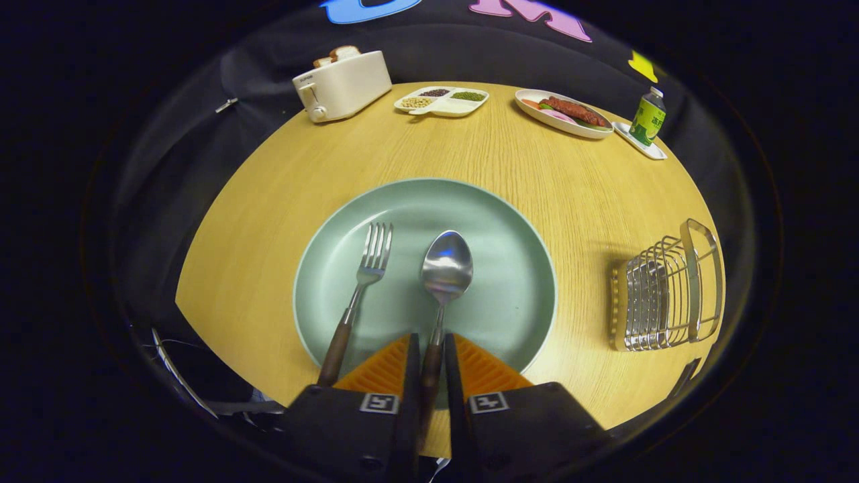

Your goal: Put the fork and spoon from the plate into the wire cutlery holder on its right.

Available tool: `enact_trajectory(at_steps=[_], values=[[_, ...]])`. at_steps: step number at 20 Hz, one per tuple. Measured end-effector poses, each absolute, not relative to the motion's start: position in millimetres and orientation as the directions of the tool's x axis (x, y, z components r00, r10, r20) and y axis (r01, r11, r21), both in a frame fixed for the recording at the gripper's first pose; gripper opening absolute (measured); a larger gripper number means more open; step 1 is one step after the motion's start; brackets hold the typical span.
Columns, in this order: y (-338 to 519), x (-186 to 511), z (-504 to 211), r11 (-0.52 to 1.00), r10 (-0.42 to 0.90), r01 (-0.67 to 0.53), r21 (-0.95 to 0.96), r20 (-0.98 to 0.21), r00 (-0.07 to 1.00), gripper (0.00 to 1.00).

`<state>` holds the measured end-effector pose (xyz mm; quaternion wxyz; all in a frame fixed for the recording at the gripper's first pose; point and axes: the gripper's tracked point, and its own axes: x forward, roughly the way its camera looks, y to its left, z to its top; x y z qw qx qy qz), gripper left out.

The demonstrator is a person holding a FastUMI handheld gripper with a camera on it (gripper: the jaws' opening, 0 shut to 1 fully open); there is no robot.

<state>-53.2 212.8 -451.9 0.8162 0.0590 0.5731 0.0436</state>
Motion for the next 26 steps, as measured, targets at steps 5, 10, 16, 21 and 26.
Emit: enact_trajectory(at_steps=[5,10,16,21,26], values=[[209.5,-52.1,-445.7,0.990,0.141,-0.061,0.128,-0.921,0.362,0.07],[202.3,-44.0,-402.2,0.977,0.213,-0.100,0.189,-0.882,0.421,0.07],[150.0,-53.8,-337.0,0.955,0.293,-0.183,0.234,-0.845,0.448,0.07],[78.5,-65.7,-301.9,0.957,0.278,-0.199,0.210,-0.862,0.425,0.07],[23.9,-81.5,-301.7,0.957,0.239,-0.239,0.163,-0.910,0.338,0.07]])
